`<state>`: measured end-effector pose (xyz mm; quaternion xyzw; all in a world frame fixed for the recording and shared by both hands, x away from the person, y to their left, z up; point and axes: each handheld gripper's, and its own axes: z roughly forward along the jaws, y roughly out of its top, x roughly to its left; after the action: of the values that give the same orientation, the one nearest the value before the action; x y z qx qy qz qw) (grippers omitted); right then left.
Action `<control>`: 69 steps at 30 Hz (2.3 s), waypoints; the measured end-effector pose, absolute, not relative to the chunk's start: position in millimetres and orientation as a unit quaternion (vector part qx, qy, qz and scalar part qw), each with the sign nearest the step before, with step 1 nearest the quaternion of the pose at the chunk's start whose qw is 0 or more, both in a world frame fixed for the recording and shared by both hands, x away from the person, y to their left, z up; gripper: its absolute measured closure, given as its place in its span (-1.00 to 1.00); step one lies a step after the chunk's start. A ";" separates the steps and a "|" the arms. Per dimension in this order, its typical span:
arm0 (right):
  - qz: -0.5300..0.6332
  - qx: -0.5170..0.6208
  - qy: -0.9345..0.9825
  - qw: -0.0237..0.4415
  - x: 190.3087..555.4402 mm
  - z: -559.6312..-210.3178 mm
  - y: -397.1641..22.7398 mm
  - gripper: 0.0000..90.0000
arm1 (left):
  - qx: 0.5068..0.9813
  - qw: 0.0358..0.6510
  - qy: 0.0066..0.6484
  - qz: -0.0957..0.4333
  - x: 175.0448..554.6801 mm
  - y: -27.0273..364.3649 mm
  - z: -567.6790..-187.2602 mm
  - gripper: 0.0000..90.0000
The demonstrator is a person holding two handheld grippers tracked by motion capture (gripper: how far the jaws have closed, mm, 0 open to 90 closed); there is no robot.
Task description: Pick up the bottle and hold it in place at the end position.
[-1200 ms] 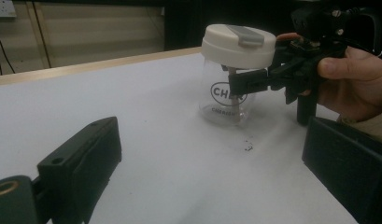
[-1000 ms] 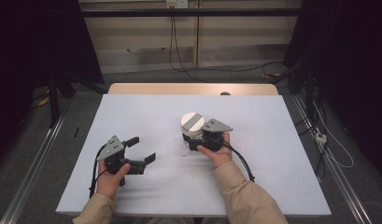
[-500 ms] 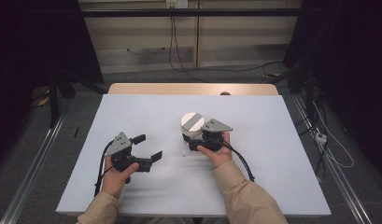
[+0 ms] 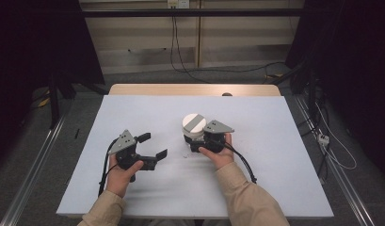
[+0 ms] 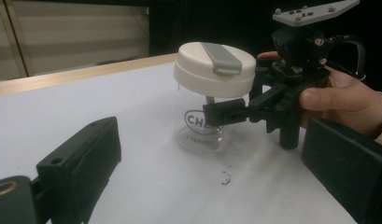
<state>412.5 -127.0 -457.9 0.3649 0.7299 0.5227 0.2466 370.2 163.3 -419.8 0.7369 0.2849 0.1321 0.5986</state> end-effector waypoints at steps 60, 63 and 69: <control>0.519 0.367 0.731 0.248 411.7 -459.0 -126.3 -0.59 | 0.748 0.591 0.275 0.125 388.6 129.6 -409.1 -0.89; 0.518 0.367 0.732 0.247 411.6 -458.9 -126.4 -0.59 | 0.750 0.589 0.274 0.125 390.4 129.1 -409.5 -0.89; 0.519 0.367 0.731 0.247 412.3 -459.3 -126.5 -0.59 | 0.746 0.590 0.279 0.128 392.9 130.0 -408.4 -0.89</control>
<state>412.3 -126.5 -459.3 0.3671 0.7311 0.5194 0.2468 392.9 130.0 -408.4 0.7463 0.2793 0.1279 0.5905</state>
